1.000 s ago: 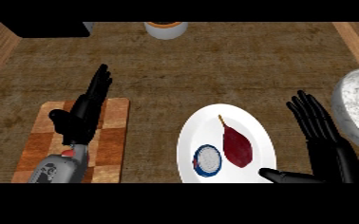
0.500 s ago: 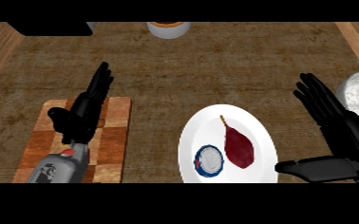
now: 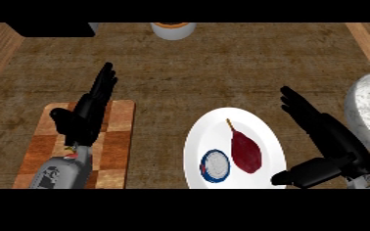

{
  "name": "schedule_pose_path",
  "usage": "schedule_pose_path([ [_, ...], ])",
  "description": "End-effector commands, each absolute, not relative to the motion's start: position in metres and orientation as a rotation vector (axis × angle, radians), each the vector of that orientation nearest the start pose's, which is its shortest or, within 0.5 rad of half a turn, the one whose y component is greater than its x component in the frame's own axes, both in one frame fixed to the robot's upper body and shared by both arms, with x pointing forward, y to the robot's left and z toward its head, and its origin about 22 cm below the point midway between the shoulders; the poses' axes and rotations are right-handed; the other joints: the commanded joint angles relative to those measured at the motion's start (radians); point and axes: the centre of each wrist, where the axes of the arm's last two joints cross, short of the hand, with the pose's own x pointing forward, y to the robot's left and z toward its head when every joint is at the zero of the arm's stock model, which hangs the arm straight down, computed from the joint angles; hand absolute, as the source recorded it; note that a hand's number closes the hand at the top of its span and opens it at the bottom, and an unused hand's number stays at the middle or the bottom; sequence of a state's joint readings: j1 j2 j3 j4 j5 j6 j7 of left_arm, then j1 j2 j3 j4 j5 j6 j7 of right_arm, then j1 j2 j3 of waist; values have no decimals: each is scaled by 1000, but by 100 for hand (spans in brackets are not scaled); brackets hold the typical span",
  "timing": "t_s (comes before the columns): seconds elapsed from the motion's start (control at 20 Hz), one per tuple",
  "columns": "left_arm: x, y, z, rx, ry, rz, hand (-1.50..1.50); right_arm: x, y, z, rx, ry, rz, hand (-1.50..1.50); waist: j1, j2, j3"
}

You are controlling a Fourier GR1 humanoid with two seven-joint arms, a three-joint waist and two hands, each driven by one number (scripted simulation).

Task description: Pick the pear from the plate and place it in the bowl

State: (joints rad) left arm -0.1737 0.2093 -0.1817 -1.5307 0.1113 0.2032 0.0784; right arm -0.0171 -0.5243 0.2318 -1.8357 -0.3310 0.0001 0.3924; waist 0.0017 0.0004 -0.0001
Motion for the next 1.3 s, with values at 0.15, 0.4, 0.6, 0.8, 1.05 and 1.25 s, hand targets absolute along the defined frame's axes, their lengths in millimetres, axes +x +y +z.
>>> schedule_pose_path([
  [0.15,285,228,39,49,-1592,-113,0,221,-271,59,121,-1286,405,-150,-4,-1,0],
  [0.4,270,226,43,62,-1612,-91,0,228,-276,50,171,-1357,324,-150,-1,-1,0],
  [0.6,264,211,11,83,-1593,-133,0,208,-265,69,213,-1368,313,-150,-6,-1,0],
  [0.8,273,205,32,59,-1595,-117,0,213,-269,60,251,-1360,261,-150,-4,-1,0],
  [1.05,262,224,13,77,-1596,-118,0,211,-254,33,288,-1328,236,-150,-3,-1,0],
  [1.25,277,221,22,75,-1591,-97,0,228,-244,21,298,-1324,217,-150,-2,0,0],
])
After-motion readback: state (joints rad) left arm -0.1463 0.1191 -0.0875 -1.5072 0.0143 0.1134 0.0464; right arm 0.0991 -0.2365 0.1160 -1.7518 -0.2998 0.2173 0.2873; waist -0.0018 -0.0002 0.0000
